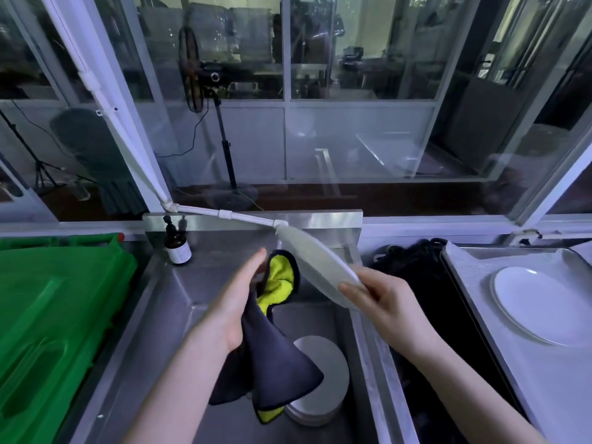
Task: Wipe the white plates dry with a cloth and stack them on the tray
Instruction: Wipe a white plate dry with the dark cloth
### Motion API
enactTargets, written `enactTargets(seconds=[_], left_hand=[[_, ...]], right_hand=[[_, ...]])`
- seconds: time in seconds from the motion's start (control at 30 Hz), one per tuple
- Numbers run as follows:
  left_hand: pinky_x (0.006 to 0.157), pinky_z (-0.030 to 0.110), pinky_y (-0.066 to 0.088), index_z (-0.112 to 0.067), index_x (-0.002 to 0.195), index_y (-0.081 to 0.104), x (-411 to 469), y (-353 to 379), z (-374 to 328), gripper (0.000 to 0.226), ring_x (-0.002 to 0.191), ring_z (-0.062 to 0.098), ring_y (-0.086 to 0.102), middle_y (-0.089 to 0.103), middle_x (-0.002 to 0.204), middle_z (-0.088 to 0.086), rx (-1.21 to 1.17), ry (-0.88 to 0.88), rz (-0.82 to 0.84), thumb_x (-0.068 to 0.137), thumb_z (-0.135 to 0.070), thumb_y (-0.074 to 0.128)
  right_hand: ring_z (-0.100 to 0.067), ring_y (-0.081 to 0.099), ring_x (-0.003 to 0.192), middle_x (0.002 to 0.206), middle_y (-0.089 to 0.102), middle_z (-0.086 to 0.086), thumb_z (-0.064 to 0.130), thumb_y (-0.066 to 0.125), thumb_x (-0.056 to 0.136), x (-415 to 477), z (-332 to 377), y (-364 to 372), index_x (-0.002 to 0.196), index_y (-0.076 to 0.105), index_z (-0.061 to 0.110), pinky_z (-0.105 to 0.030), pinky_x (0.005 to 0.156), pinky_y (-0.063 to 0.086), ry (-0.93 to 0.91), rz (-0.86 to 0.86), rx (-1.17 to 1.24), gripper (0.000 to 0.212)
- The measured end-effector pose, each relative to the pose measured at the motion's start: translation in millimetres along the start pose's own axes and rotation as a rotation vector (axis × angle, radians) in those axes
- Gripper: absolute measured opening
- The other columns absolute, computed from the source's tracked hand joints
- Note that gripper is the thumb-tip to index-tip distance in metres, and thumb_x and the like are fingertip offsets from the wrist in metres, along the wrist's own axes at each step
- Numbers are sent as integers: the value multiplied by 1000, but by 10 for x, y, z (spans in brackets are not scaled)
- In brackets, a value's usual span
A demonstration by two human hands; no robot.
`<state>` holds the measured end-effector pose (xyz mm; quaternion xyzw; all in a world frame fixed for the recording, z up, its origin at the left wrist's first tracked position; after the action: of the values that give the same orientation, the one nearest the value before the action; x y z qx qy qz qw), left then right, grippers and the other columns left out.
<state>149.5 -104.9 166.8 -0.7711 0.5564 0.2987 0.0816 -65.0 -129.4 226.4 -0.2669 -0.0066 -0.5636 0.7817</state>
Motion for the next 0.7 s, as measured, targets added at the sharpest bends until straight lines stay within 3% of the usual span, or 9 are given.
enactTargets(seconds=[0.07,0.1,0.13,0.2,0.33,0.43,0.53,0.63,0.7], left_hand=[[68,28,40,-18,66,70,-35,73,-20,49,49,18,48,60,55,3,-78,32,74,63,-66,70],[70,29,30,-21,57,53,-60,104,-30,48,50,16,30,45,46,-1,-103,59,104,64,-66,69],[68,33,18,-23,54,37,-86,133,-25,53,55,16,16,32,44,-3,-105,80,125,65,-66,68],[62,34,14,-22,53,25,-146,158,8,61,53,18,12,24,43,-2,-48,98,118,66,-64,69],[46,22,46,-14,58,54,-226,258,131,37,41,15,49,48,49,1,106,111,24,63,-37,82],[57,33,52,-9,85,72,-183,357,196,17,53,19,66,65,57,5,190,178,-73,72,-10,82],[58,30,45,-10,82,74,-108,426,274,13,53,22,65,67,62,9,182,190,-118,70,-11,80],[56,27,41,-14,63,73,-49,471,340,6,52,21,54,63,56,2,140,195,-217,64,-17,79],[52,27,35,-15,52,68,-38,540,419,16,52,21,46,53,50,-2,104,173,-267,64,-16,77]], right_hand=[[2,54,65,76,68,15,18,64,93,-65,64,9,107,74,27,-18,60,43,-97,61,-175,19],[2,60,68,84,72,14,13,66,92,-109,110,6,114,74,27,-13,64,46,-163,88,-261,27],[2,68,82,98,75,12,9,67,92,-159,148,1,120,73,22,-13,73,51,-239,119,-343,32],[-11,67,115,123,71,3,2,68,91,-252,179,-15,126,70,14,-28,95,55,-362,166,-478,36],[-28,61,124,130,67,-5,-2,67,91,-419,181,-72,124,70,8,-54,97,53,-499,182,-680,34],[-27,60,126,132,66,-3,7,53,100,-547,162,-153,125,69,9,-56,100,50,-561,190,-758,30],[-26,61,126,132,66,0,0,70,89,-618,95,-252,125,70,14,-57,101,49,-543,139,-823,39],[-26,62,124,129,68,2,4,80,83,-670,27,-324,122,73,18,-59,102,48,-460,54,-849,42],[-26,61,126,127,69,3,7,80,83,-707,8,-371,118,74,18,-61,107,42,-424,-2,-841,37]])
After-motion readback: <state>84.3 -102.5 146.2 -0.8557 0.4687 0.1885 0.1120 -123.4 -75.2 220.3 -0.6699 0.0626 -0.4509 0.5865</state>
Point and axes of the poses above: each hand's wrist, its own x-axis towards the middle knuckle, its own y-axis out of the palm, z = x × y, the point moved 8 cm from there along x, towards the middle knuckle
